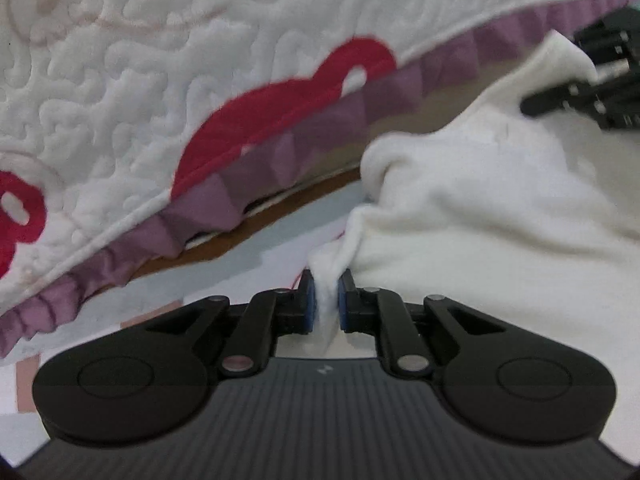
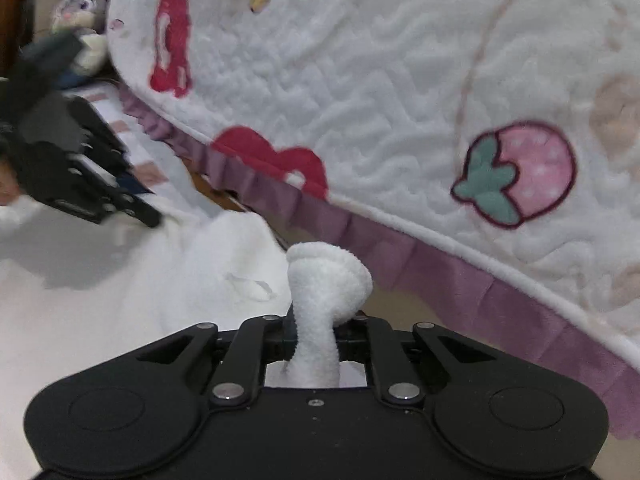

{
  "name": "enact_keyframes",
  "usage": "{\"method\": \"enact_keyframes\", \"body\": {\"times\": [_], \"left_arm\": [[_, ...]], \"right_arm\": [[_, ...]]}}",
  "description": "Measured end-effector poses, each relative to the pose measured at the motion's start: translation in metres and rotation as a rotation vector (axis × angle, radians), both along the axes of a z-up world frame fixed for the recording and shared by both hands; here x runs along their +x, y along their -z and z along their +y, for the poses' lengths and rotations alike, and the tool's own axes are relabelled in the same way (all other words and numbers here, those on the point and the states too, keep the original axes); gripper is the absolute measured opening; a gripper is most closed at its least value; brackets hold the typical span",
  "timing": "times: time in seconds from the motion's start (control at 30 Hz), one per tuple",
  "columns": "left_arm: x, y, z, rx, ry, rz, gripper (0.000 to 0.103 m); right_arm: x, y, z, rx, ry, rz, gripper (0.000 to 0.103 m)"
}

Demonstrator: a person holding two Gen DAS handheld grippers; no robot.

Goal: Fold clothes

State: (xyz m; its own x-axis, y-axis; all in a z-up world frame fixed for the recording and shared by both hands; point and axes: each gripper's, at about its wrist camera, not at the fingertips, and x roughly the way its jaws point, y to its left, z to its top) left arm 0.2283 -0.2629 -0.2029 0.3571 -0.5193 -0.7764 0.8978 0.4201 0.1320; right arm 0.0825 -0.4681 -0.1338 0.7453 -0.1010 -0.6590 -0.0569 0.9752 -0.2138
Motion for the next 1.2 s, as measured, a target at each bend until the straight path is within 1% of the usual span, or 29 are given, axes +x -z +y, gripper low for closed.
{"method": "enact_keyframes", "body": {"times": [0.07,0.13,0.2,0.23,0.27,0.3,0.37,0.4,0.43,0.47,0.53,0.6,0.63,0.67,0.7,0.77,0.87,0.9,0.93,0.97,1.0,1.03,1.07,1.1,1.2], "left_arm": [[-0.003,0.008,-0.005,0.034,-0.003,-0.030,0.011],[-0.006,0.015,-0.010,0.063,0.004,-0.068,0.011],[-0.008,0.020,-0.015,0.087,0.006,-0.099,0.013],[-0.006,0.020,-0.015,0.084,-0.009,-0.092,0.015],[-0.004,0.019,-0.015,0.081,-0.024,-0.085,0.019],[-0.001,0.018,-0.015,0.080,-0.043,-0.077,0.026],[0.002,0.011,-0.012,0.074,-0.097,-0.071,0.039],[0.001,0.005,-0.010,0.058,-0.118,-0.074,0.040],[-0.003,-0.005,-0.006,0.017,-0.124,-0.080,0.041],[-0.010,-0.015,-0.003,-0.027,-0.124,-0.086,0.043],[-0.026,-0.038,0.001,-0.126,-0.099,-0.075,0.048],[-0.049,-0.057,-0.004,-0.216,-0.031,-0.028,0.055],[-0.061,-0.064,-0.013,-0.240,0.022,0.004,0.055],[-0.075,-0.068,-0.025,-0.256,0.065,0.032,0.058],[-0.086,-0.069,-0.038,-0.266,0.070,0.051,0.062],[-0.109,-0.069,-0.070,-0.274,0.114,0.135,0.062],[-0.132,-0.062,-0.115,-0.280,0.115,0.257,0.063],[-0.140,-0.057,-0.128,-0.273,0.110,0.288,0.067],[-0.142,-0.048,-0.141,-0.242,0.116,0.314,0.071],[-0.145,-0.039,-0.154,-0.211,0.122,0.341,0.079],[-0.148,-0.030,-0.168,-0.180,0.128,0.367,0.079],[-0.151,-0.020,-0.180,-0.139,0.135,0.370,0.072],[-0.154,-0.011,-0.191,-0.072,0.142,0.307,0.035],[-0.155,-0.005,-0.200,-0.028,0.149,0.247,0.016],[-0.150,-0.022,-0.205,-0.093,0.155,0.103,0.014]], "right_arm": [[0.010,0.009,-0.015,0.042,0.050,0.008,0.016],[0.013,0.014,-0.033,0.132,0.110,0.022,0.026],[0.012,0.015,-0.053,0.240,0.176,0.034,0.041],[0.008,0.013,-0.065,0.303,0.214,0.034,0.042],[0.000,0.009,-0.076,0.362,0.259,0.019,0.042],[-0.012,0.004,-0.088,0.411,0.309,-0.018,0.043],[-0.049,-0.012,-0.114,0.518,0.411,-0.143,0.047],[-0.072,-0.018,-0.127,0.570,0.454,-0.203,0.047],[-0.098,-0.023,-0.139,0.606,0.492,-0.250,0.048],[-0.125,-0.027,-0.149,0.610,0.543,-0.282,0.050],[-0.180,-0.032,-0.166,0.570,0.668,-0.315,0.050],[-0.237,-0.031,-0.181,0.523,0.799,-0.316,0.050],[-0.266,-0.027,-0.187,0.501,0.867,-0.306,0.050],[-0.294,-0.022,-0.192,0.479,0.935,-0.291,0.050],[-0.322,-0.017,-0.197,0.466,0.999,-0.278,0.050],[-0.369,-0.006,-0.202,0.474,1.122,-0.273,0.050],[-0.422,0.015,-0.204,0.538,1.290,-0.278,0.050],[-0.437,0.022,-0.203,0.562,1.333,-0.281,0.050],[-0.447,0.027,-0.203,0.585,1.357,-0.286,0.050],[-0.456,0.030,-0.204,0.610,1.371,-0.291,0.050],[-0.463,0.032,-0.206,0.634,1.377,-0.295,0.050],[-0.467,0.035,-0.207,0.655,1.376,-0.296,0.050],[-0.469,0.038,-0.208,0.672,1.373,-0.295,0.050],[-0.469,0.041,-0.209,0.690,1.366,-0.292,0.051],[-0.462,0.051,-0.210,0.735,1.337,-0.277,0.052]]}}
